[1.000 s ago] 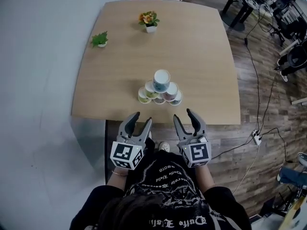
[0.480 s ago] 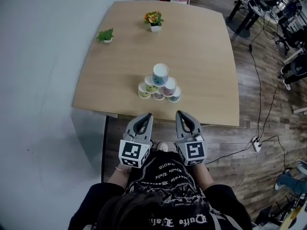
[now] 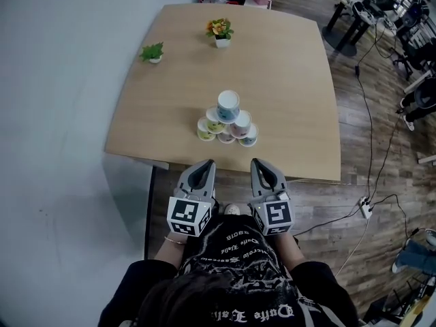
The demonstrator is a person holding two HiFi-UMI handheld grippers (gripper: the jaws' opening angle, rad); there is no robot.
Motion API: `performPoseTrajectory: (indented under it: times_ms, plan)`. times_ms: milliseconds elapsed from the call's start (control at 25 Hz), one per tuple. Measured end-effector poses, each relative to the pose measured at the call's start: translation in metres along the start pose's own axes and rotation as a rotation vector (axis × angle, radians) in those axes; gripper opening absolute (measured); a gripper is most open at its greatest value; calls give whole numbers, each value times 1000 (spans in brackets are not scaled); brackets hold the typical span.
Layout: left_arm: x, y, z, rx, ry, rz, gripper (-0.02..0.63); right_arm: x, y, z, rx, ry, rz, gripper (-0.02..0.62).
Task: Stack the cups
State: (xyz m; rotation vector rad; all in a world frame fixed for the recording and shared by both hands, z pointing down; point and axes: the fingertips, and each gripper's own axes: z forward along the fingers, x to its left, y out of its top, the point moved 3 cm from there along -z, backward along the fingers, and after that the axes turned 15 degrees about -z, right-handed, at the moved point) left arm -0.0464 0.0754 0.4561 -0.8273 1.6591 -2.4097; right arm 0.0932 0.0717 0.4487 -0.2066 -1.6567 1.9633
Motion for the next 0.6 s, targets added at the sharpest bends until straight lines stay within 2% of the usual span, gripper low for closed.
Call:
performPoseTrajectory:
  times_ms: [600]
  plan:
    - [3,2,4,-7,-8,-24,3,4,-6,7,16,5,-4,2]
